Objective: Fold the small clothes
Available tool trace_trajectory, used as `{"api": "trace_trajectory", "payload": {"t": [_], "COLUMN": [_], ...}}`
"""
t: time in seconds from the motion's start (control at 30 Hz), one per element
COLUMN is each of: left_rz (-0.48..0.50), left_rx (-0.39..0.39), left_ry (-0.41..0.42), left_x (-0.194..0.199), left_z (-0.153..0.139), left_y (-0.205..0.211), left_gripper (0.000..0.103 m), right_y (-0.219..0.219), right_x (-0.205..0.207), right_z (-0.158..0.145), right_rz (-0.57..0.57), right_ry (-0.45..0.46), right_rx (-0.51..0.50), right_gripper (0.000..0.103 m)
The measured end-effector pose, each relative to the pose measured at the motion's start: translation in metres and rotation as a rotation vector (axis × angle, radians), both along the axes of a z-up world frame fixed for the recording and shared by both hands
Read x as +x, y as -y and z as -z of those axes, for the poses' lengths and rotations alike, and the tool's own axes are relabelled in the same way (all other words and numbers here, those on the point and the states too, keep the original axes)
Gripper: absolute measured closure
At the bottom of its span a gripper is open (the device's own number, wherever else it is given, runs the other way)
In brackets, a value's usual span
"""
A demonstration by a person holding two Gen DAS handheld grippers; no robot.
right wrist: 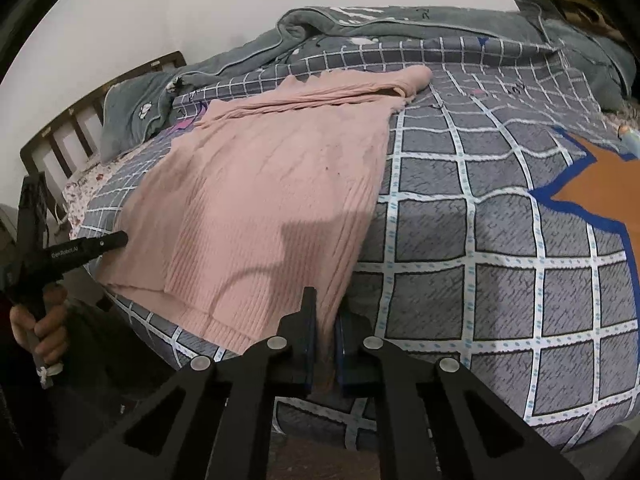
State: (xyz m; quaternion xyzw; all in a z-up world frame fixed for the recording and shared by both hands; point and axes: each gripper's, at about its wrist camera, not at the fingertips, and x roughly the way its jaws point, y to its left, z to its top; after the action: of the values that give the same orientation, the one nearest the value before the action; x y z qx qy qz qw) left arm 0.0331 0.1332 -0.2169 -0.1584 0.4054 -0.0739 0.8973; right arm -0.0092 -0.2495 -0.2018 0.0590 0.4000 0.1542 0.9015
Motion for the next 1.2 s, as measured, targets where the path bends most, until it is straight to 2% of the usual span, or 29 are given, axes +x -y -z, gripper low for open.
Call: {"api": "trace_trajectory", "payload": {"t": [0.37,0.63,0.87,1.0,1.13,1.2], "left_rz": [0.011,0.018,0.035,0.040,0.041,0.046], "left_rx": [-0.003,0.028,0.004,-0.024,-0.052,-0.076], "left_ry": [-0.003,0.007,-0.002,-0.006,-0.019,-0.034], "left_x": [-0.002,-0.006,-0.011,-0.013,-0.012,-0.010], "left_z": [0.002,0.001,0.001,0.002,0.003,0.003], "left_y": [0.002,0.005,0.004,0.002,-0.001,-0.002], "left_gripper": [0.085,0.085,0.084,0.083,0.082,0.082], "right_y": [0.008,-0.007,-0.007,-0.004,0.002,0.003], "right_x": [0.003,-0.003,-0.006,-0.003,0.002,0.004], "right_z": [0.001,0.001,0.003,0.003,0.004,0.004], "right_rz": [0.016,-0.003,0.009,-0.006,-0.013,-0.013], "right_ry": [-0.014,0.036,0.045,0.014,-0.023,-0.036], "right_rx": [0.056,-0.013,-0.030,0.007,0.091,0.109], "right_gripper": [0.093,0.093,0.093,0.093,0.085,0.084]}}
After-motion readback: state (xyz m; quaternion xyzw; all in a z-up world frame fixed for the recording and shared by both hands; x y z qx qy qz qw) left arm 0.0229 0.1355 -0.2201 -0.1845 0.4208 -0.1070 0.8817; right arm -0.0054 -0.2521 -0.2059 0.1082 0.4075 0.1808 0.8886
